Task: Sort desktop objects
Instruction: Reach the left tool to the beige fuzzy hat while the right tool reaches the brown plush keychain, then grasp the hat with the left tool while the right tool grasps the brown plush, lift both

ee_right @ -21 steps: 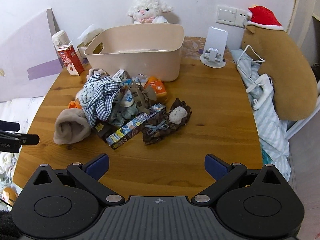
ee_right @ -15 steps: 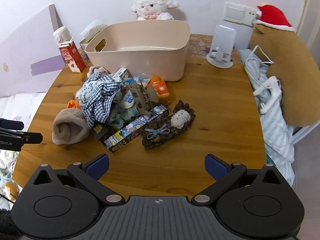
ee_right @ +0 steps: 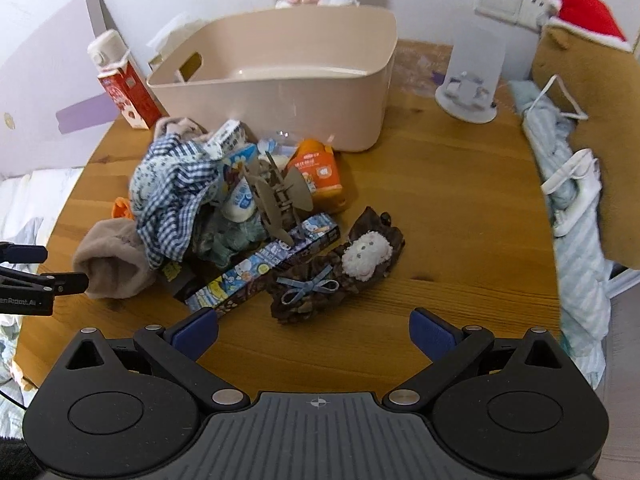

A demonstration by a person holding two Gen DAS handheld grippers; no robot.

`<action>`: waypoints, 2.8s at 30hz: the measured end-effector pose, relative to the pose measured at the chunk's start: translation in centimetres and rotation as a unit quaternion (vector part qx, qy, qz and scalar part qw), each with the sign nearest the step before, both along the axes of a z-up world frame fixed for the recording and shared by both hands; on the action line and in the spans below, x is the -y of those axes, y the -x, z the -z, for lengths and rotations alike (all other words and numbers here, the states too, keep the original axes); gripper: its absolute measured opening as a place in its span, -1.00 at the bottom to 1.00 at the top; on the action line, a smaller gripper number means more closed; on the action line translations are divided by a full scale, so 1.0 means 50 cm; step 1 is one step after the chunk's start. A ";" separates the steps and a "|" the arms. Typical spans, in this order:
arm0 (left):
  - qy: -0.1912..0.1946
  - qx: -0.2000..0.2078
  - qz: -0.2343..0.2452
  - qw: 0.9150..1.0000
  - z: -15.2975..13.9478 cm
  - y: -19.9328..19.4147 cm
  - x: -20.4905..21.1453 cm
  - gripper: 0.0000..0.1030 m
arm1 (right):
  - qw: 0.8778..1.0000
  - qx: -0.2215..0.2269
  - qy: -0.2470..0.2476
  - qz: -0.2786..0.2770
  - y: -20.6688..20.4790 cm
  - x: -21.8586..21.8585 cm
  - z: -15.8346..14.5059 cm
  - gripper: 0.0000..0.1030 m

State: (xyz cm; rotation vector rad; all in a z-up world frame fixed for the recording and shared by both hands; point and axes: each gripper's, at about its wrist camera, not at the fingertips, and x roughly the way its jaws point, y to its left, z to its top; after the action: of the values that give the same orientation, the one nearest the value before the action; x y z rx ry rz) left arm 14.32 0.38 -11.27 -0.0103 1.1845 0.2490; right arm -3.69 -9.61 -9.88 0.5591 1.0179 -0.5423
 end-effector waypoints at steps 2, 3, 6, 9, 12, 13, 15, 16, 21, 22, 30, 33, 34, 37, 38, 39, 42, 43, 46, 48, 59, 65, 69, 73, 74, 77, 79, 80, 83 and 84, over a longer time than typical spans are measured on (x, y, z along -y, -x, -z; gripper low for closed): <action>-0.002 -0.001 -0.005 1.000 0.017 -0.007 -0.006 0.64 | 1.000 -0.008 -0.006 -0.002 -0.010 0.012 0.016 1.00; -0.004 -0.003 -0.006 1.000 0.023 -0.012 -0.008 0.64 | 1.000 -0.012 -0.008 -0.001 -0.014 0.017 0.024 1.00; -0.011 -0.004 -0.007 1.000 0.040 -0.025 -0.013 0.64 | 0.999 -0.019 -0.030 0.008 -0.024 0.040 0.048 1.00; -0.022 -0.004 -0.002 1.000 0.053 -0.039 -0.016 0.64 | 0.997 -0.021 -0.065 0.019 -0.031 0.064 0.076 1.00; -0.029 -0.008 0.002 1.000 0.064 -0.054 -0.019 0.64 | 0.995 -0.024 -0.085 0.040 -0.034 0.087 0.103 1.00; -0.030 -0.008 0.004 1.000 0.068 -0.058 -0.020 0.64 | 0.994 -0.021 -0.090 0.051 -0.034 0.092 0.110 1.00; -0.034 -0.012 0.010 0.999 0.077 -0.067 -0.022 0.64 | 0.992 -0.016 -0.101 0.074 -0.033 0.104 0.121 1.00; -0.037 -0.014 0.014 0.999 0.081 -0.071 -0.023 0.64 | 0.991 -0.018 -0.101 0.082 -0.034 0.108 0.126 1.00; -0.036 -0.028 0.032 0.998 0.104 -0.084 -0.030 0.64 | 0.987 -0.024 -0.091 0.132 -0.036 0.116 0.136 1.00; -0.032 -0.032 0.036 0.998 0.109 -0.086 -0.033 0.64 | 0.985 -0.022 -0.096 0.143 -0.037 0.117 0.139 1.00; 0.001 -0.043 0.065 0.997 0.138 -0.117 -0.049 0.63 | 0.971 -0.047 -0.114 0.206 -0.066 0.112 0.171 1.00; 0.029 -0.051 0.059 0.997 0.147 -0.129 -0.067 0.63 | 0.968 -0.073 -0.109 0.214 -0.080 0.103 0.176 1.00; 0.038 -0.052 0.055 0.996 0.148 -0.132 -0.072 0.62 | 0.967 -0.078 -0.105 0.219 -0.083 0.099 0.176 0.99; 0.051 -0.055 0.061 0.995 0.152 -0.137 -0.082 0.60 | 0.964 -0.092 -0.096 0.231 -0.093 0.087 0.179 0.98; 0.053 -0.054 0.067 0.995 0.152 -0.137 -0.083 0.56 | 0.962 -0.097 -0.096 0.235 -0.096 0.084 0.182 0.97; 0.057 -0.053 0.072 0.994 0.152 -0.137 -0.084 0.50 | 0.961 -0.101 -0.097 0.238 -0.098 0.081 0.185 0.98; 0.061 -0.052 0.080 0.994 0.154 -0.137 -0.084 0.37 | 0.960 -0.109 -0.085 0.243 -0.106 0.071 0.189 0.90; 0.062 -0.051 0.085 0.993 0.153 -0.136 -0.081 0.32 | 0.961 -0.111 -0.078 0.240 -0.110 0.068 0.188 0.86; 0.064 -0.050 0.100 0.992 0.146 -0.131 -0.067 0.05 | 0.967 -0.113 -0.046 0.224 -0.122 0.055 0.179 0.53; 0.064 -0.049 0.106 0.991 0.145 -0.125 -0.063 -0.11 | 0.969 -0.107 -0.036 0.220 -0.124 0.047 0.169 0.14; 0.066 -0.035 0.117 0.990 0.116 -0.090 -0.078 -0.50 | 0.959 -0.080 -0.054 0.268 -0.059 0.020 0.149 -0.38; 0.075 -0.030 0.109 0.991 0.095 -0.086 -0.090 -0.50 | 0.956 -0.058 -0.065 0.280 -0.021 0.036 0.138 -0.38; 0.063 -0.021 0.129 0.989 0.073 -0.076 -0.083 -0.50 | 0.959 -0.035 -0.070 0.273 -0.015 0.024 0.106 -0.38; 0.060 -0.005 0.126 0.990 0.045 -0.078 -0.101 -0.50 | 0.962 -0.012 -0.065 0.264 -0.006 0.025 0.074 -0.39; 0.060 0.001 0.122 0.991 0.034 -0.078 -0.106 -0.50 | 0.963 -0.006 -0.063 0.262 -0.004 0.028 0.068 -0.39; 0.054 0.022 0.115 0.992 0.002 -0.082 -0.116 -0.50 | 0.965 0.015 -0.059 0.257 -0.002 0.031 0.038 -0.38; 0.049 0.038 0.112 0.992 -0.019 -0.094 -0.120 -0.50 | 0.964 0.034 -0.065 0.256 0.001 0.045 0.024 -0.38; 0.046 0.046 0.110 0.992 -0.028 -0.102 -0.123 -0.50 | 0.963 0.044 -0.067 0.256 0.000 0.049 0.013 -0.38; 0.041 0.074 0.098 0.992 -0.052 -0.136 -0.131 -0.50 | 0.967 0.060 -0.053 0.243 -0.015 0.062 -0.023 -0.38; 0.040 0.082 0.094 0.991 -0.059 -0.151 -0.135 -0.50 | 0.969 0.065 -0.047 0.235 -0.023 0.069 -0.035 -0.38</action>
State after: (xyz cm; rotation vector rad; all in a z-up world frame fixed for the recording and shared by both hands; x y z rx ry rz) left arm 21.87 7.13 -8.33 0.0099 1.0225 0.0332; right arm -2.54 -13.04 -8.15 0.9185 0.7886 -0.8663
